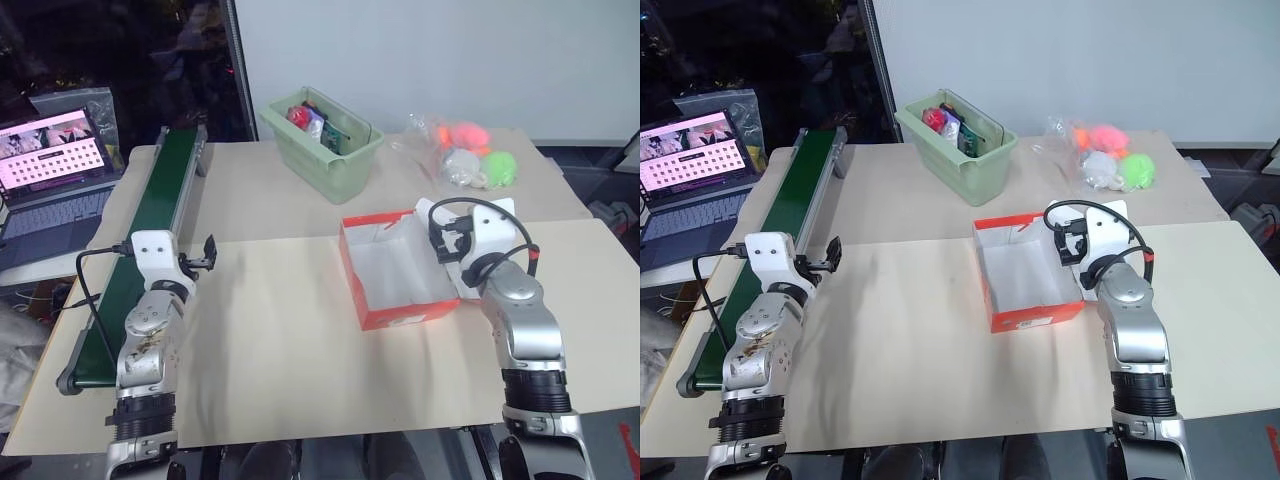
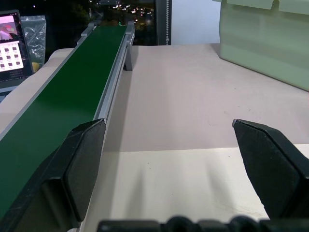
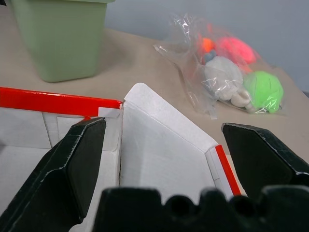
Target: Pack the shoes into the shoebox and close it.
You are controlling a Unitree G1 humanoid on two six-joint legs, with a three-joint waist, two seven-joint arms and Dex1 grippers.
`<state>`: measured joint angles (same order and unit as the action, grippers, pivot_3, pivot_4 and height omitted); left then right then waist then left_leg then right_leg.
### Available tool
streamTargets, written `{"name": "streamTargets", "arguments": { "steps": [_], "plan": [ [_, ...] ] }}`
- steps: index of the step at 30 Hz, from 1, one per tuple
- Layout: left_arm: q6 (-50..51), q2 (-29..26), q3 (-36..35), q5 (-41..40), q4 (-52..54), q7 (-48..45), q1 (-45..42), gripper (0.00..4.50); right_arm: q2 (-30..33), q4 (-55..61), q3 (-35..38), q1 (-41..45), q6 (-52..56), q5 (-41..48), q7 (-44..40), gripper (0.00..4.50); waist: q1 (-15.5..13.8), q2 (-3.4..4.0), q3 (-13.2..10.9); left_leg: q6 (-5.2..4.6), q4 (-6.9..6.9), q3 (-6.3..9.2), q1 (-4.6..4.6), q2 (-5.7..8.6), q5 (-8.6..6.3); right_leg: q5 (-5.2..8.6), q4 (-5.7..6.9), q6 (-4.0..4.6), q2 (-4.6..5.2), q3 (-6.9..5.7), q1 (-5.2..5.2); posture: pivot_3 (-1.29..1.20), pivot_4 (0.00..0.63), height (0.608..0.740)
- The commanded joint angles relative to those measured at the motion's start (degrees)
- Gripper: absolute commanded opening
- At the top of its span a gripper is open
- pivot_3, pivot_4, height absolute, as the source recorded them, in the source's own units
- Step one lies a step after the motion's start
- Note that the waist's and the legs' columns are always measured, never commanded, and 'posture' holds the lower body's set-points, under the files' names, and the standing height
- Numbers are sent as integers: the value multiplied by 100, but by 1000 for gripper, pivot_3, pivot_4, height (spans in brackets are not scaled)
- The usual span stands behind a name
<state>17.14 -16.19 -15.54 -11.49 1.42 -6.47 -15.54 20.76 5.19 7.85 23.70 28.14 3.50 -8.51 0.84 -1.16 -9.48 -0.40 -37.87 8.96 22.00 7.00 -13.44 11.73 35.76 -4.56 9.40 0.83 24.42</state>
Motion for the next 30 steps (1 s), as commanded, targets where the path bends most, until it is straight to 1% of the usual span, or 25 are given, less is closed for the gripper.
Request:
{"name": "streamTargets", "arguments": {
  "steps": [1,3,4,6,7,8,10,12,15,17,18,19,22,26,30],
  "plan": [
    [-104,-117,33,27,117,-79,-164,4500,-34,476,92,149,69,350,-260,4489,-1,0,0,0,0,0,0,0,0,0,0,0,0,0,0,0,150,740],
    [-133,-154,46,69,4,-97,-233,4500,-106,863,-119,323,312,1031,-984,4489,22,0,0,0,0,0,0,-1,0,0,1,0,-1,0,1,0,150,740],
    [-144,-182,23,79,-8,-97,-219,4500,-64,1168,-292,382,564,1480,-1484,4489,40,0,0,0,0,0,0,-4,0,0,1,0,-3,1,1,0,150,740],
    [-172,-248,-77,67,45,-125,-82,4500,298,2055,-830,317,1091,2577,-2830,4489,77,0,0,-2,0,4,0,-7,-1,0,1,0,-6,1,1,0,150,740],
    [-181,-266,-101,63,53,-133,-50,4500,429,2306,-976,304,1245,2921,-3239,4489,81,0,0,-5,0,7,-1,-11,-3,1,-2,-1,-7,0,0,0,150,740],
    [-195,-277,-117,54,64,-140,-19,4500,546,2465,-1092,302,1279,3146,-3566,4489,80,0,0,-7,0,9,0,-18,-5,2,-6,-3,-11,-2,-1,0,150,740],
    [-183,-315,-157,29,195,-153,123,4500,623,2227,-1454,549,1218,3074,-3881,4489,77,-4,2,-7,0,10,-2,-41,-15,2,-26,-3,-24,-12,-13,0,150,740],
    [-145,-378,-236,-12,430,-185,325,4500,677,2061,-1697,684,1143,3000,-4088,4489,52,-6,1,-6,0,8,-2,-41,-17,-4,-33,0,-24,-11,-14,0,150,740],
    [-44,-490,-426,-102,805,-231,638,4500,677,1950,-1812,745,1081,2998,-4216,4489,1,-7,1,-1,0,7,-2,-53,-14,-19,-40,8,-33,-11,-12,0,150,740],
    [52,-676,-861,-192,1181,-315,1198,4500,591,1781,-1898,828,1002,2910,-4214,4489,-3,-7,1,5,0,6,-1,-70,-18,-23,-45,15,-52,-10,-11,0,150,740],
    [91,-734,-1016,-220,1319,-356,1411,4500,556,1725,-1919,858,980,2889,-4212,4489,39,-9,2,7,0,5,0,-74,-19,-24,-45,17,-56,-10,-8,0,150,740],
    [125,-795,-1137,-222,1445,-383,1631,4500,504,1662,-1924,886,969,2880,-4196,4489,58,-9,2,22,0,-4,-5,-91,-32,-32,-55,29,-78,2,-5,0,150,740],
    [186,-873,-1299,-240,1632,-394,1980,4500,410,1529,-1958,927,920,2822,-4153,4489,16,-8,2,28,2,-5,-7,-101,-38,-31,-55,31,-99,2,4,0,150,740],
    [163,-1088,-1792,-335,1351,-506,2261,4500,240,1423,-1980,912,906,2771,-4062,4489,-13,-8,2,32,3,-6,-10,-103,-37,-35,-55,39,-100,0,1,0,150,740],
    [138,-1213,-1870,-502,1121,-784,2274,4500,203,1489,-1974,829,924,2801,-4099,4489,-32,-8,2,33,3,-6,-15,-102,-37,-35,-60,40,-100,-2,-6,0,150,740]
  ]
}}
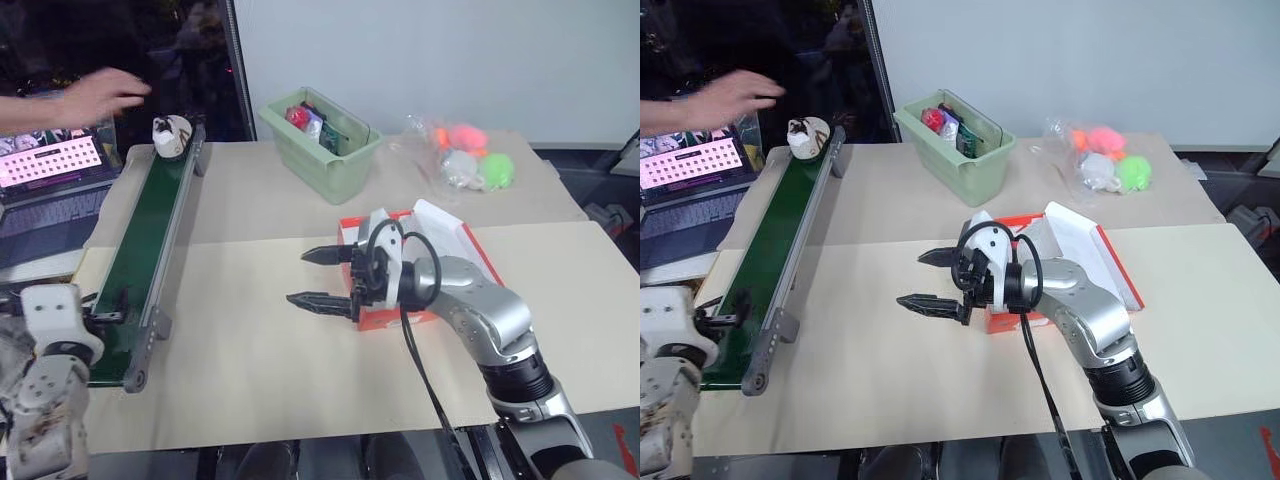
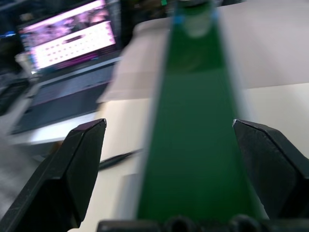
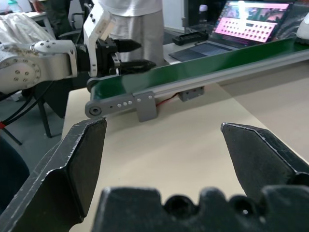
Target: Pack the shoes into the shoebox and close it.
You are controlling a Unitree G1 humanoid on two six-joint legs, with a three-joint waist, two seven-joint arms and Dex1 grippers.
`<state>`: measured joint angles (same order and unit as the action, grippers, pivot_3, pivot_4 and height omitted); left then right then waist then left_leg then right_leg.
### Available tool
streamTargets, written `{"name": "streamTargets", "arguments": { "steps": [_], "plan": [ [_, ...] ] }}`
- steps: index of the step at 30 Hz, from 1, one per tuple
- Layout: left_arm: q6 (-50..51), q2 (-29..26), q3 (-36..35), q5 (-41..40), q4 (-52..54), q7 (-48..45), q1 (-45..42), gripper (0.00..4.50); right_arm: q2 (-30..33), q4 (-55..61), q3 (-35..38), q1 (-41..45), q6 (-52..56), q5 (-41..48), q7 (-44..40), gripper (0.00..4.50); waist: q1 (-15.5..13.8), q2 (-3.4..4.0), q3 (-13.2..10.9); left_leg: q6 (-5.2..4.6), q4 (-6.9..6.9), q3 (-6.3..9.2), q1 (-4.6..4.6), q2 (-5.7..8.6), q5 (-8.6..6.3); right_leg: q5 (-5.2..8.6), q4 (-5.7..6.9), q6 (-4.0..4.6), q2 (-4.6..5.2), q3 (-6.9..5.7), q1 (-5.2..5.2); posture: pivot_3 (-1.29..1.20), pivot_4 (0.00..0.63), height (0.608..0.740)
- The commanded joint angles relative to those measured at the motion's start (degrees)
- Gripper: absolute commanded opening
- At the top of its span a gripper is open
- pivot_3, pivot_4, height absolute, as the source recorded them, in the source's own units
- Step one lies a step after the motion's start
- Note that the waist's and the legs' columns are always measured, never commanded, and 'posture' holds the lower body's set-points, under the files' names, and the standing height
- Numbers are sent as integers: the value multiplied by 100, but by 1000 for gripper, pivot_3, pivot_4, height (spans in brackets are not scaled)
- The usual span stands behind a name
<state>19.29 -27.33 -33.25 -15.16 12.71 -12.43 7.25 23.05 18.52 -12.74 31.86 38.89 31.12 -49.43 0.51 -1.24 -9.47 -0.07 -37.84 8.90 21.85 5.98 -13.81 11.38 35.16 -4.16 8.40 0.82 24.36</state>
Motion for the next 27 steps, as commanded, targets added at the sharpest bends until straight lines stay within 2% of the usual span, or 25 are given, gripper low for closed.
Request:
{"name": "streamTargets", "arguments": {
  "steps": [1,6,19,27],
  "plan": [
    [-77,-120,-119,-162,-72,-227,-16,4500,-29,167,83,-8,-146,50,-19,4489,1,0,0,0,0,0,1,0,0,0,-2,0,0,0,0,0,150,740],
    [-40,-148,-63,-195,-158,-326,-111,4500,2,183,92,-135,-134,129,-156,4489,20,0,0,3,0,0,2,-2,-3,0,-1,0,-1,1,4,0,150,740],
    [46,-45,270,-158,-114,-208,-378,4500,214,133,-258,-314,-319,-839,211,4489,34,-1,0,6,0,-3,-2,-2,-5,-1,1,2,-2,3,4,0,150,740],
    [61,-47,323,-150,-116,-157,-447,4500,194,345,-292,-339,-223,-950,330,4489,29,-1,0,7,0,-3,-1,-2,-5,-1,-1,2,-2,3,2,0,150,740]
  ]
}}
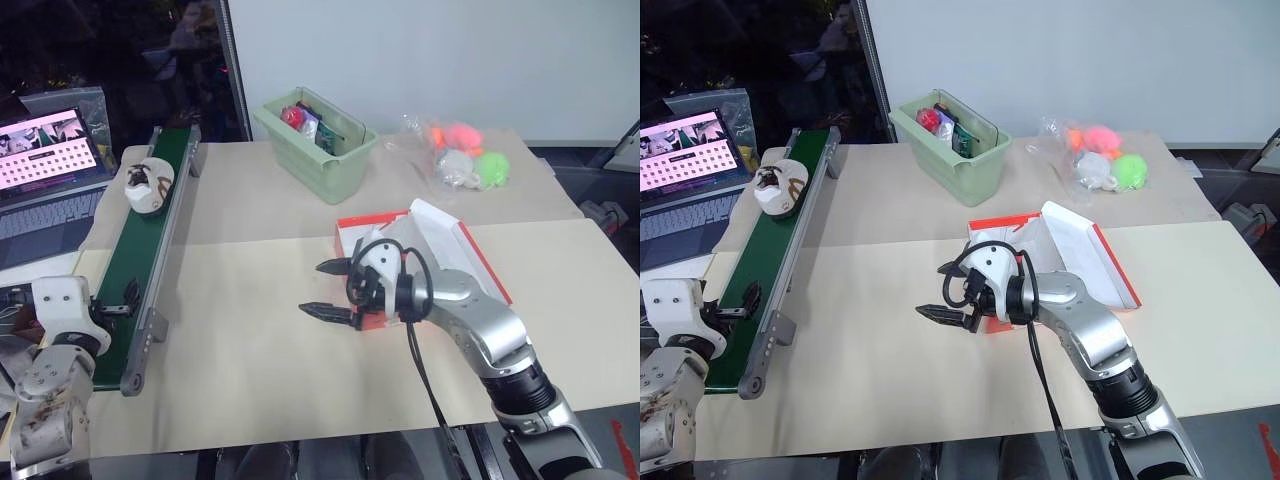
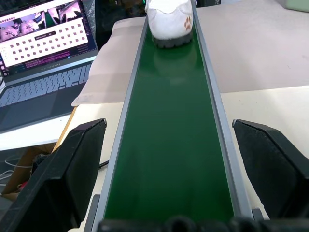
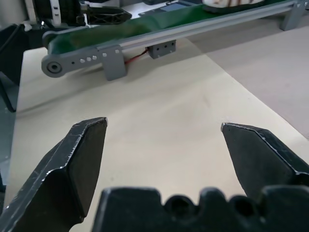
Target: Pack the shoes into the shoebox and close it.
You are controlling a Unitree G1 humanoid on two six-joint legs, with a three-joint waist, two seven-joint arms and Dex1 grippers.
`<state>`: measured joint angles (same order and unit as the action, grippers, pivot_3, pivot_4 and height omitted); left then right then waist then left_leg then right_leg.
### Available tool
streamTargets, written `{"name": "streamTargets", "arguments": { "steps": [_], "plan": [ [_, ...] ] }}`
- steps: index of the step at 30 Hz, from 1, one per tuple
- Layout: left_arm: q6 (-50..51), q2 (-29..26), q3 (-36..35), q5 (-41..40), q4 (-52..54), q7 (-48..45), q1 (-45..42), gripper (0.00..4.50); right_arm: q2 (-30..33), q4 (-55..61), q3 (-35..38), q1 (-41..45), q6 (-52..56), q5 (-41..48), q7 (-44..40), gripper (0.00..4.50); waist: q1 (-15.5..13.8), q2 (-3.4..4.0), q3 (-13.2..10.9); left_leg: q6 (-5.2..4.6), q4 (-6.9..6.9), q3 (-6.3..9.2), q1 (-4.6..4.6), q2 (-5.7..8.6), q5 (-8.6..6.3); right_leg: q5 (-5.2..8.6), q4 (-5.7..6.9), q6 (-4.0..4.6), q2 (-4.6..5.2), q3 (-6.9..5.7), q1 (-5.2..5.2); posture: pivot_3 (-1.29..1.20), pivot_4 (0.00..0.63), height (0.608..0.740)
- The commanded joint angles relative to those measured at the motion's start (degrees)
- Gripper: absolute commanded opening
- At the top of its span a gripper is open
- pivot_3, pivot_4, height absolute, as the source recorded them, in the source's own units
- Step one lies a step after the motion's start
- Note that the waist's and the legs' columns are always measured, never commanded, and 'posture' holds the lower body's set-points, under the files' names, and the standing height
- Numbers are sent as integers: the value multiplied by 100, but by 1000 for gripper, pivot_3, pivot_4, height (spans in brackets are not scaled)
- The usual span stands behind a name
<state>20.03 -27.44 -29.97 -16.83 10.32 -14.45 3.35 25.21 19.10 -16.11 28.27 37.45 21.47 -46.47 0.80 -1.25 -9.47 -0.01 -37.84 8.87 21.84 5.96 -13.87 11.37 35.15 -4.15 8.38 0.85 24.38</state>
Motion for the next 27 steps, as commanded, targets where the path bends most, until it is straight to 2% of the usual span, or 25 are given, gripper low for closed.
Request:
{"name": "streamTargets", "arguments": {
  "steps": [1,27],
  "plan": [
    [-11,-29,6,19,128,50,-65,4500,-24,303,57,21,-71,25,47,4489,1,0,0,0,0,0,-1,0,0,0,0,0,0,0,-1,0,150,740],
    [6,67,249,61,-482,165,-309,4500,-39,571,321,158,32,168,304,4489,-5,0,0,0,0,0,-1,0,0,0,0,0,0,0,0,0,150,740]
  ]
}}
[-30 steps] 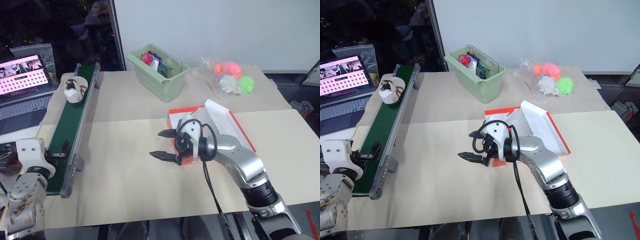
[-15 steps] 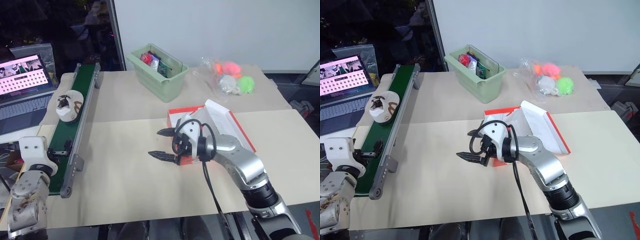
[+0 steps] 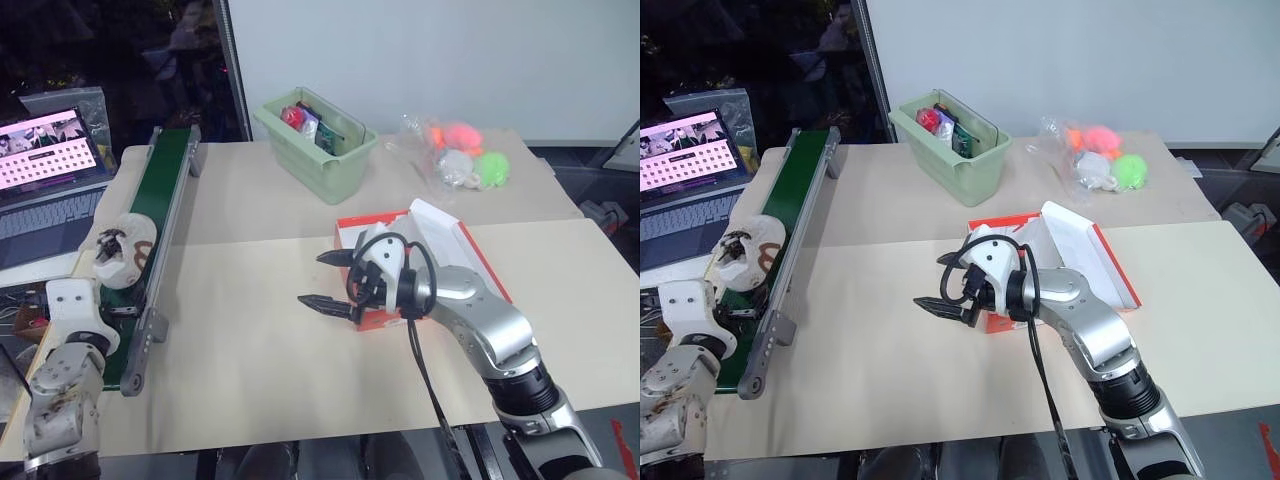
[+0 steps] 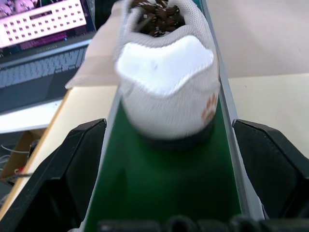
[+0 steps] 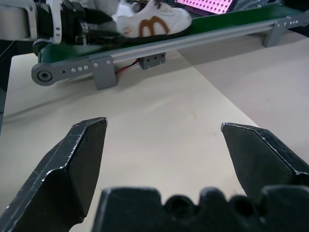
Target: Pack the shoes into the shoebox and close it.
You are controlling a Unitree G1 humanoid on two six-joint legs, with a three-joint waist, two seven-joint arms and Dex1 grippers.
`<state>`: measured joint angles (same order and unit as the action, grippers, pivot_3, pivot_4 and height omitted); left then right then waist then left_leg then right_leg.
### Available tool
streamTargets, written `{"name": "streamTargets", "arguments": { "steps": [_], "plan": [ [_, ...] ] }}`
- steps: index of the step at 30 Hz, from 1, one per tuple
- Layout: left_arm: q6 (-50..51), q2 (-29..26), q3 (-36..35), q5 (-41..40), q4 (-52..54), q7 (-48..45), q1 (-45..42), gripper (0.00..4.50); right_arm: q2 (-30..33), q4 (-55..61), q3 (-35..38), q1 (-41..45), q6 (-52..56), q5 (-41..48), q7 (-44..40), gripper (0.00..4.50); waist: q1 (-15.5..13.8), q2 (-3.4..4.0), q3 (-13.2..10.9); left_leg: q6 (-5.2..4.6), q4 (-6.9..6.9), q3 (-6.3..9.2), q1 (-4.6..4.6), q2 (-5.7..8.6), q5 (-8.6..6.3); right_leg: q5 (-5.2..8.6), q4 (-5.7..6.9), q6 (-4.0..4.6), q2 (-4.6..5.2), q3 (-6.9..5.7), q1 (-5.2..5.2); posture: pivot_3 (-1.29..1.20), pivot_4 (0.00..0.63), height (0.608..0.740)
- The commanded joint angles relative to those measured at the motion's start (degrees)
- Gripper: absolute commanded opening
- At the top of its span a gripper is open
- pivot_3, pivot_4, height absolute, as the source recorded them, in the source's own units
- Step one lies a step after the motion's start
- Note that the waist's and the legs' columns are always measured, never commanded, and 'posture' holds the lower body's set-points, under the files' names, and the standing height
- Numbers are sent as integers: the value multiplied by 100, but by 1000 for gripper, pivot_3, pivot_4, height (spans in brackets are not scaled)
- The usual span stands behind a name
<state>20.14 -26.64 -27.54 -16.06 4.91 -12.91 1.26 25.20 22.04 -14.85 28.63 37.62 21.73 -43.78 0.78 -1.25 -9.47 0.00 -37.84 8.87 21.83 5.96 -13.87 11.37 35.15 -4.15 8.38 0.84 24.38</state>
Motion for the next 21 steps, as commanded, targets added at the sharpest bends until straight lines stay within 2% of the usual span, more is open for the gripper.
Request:
{"name": "streamTargets", "arguments": {
  "steps": [1,3,5,6,12,14,18,21],
  "plan": [
    [7,13,9,-46,80,10,-121,4241,-38,294,209,126,28,154,51,4498,-4,0,0,0,0,0,0,0,0,0,0,0,0,0,0,0,150,740],
    [46,32,17,-82,130,20,-161,3879,-32,319,226,129,48,170,77,4500,-4,0,0,0,0,0,-1,0,0,0,0,0,0,0,-1,0,150,740],
    [99,28,28,-96,167,24,-196,3038,-22,331,234,131,58,187,99,4500,-5,0,0,0,0,0,0,0,0,0,1,0,0,0,0,0,150,740],
    [143,14,41,-92,176,34,-236,2779,-17,327,239,137,62,197,110,4500,-13,0,0,0,0,0,-1,0,0,0,1,0,0,0,0,0,150,740],
    [278,3,35,-61,479,278,-565,2779,-30,263,270,188,51,219,171,4500,-38,-1,0,2,0,0,-5,0,1,0,4,0,0,-2,-6,0,150,740],
    [140,-38,204,255,802,535,-805,2779,-125,125,348,262,132,235,322,4500,-37,-6,-3,2,0,0,-1,0,1,0,1,0,0,-2,-4,0,150,740],
    [-387,-128,1070,1279,1548,858,-1275,2779,-952,-556,1141,694,899,819,1187,4500,-22,-11,-2,3,0,0,6,1,2,-3,-1,4,0,-1,1,0,150,740],
    [-220,188,1642,1272,1878,802,-1637,2779,-1956,-1487,2396,1205,1937,1805,2337,4500,-11,-10,-1,5,0,0,5,2,3,-7,-1,11,0,3,2,0,150,740]
  ]
}}
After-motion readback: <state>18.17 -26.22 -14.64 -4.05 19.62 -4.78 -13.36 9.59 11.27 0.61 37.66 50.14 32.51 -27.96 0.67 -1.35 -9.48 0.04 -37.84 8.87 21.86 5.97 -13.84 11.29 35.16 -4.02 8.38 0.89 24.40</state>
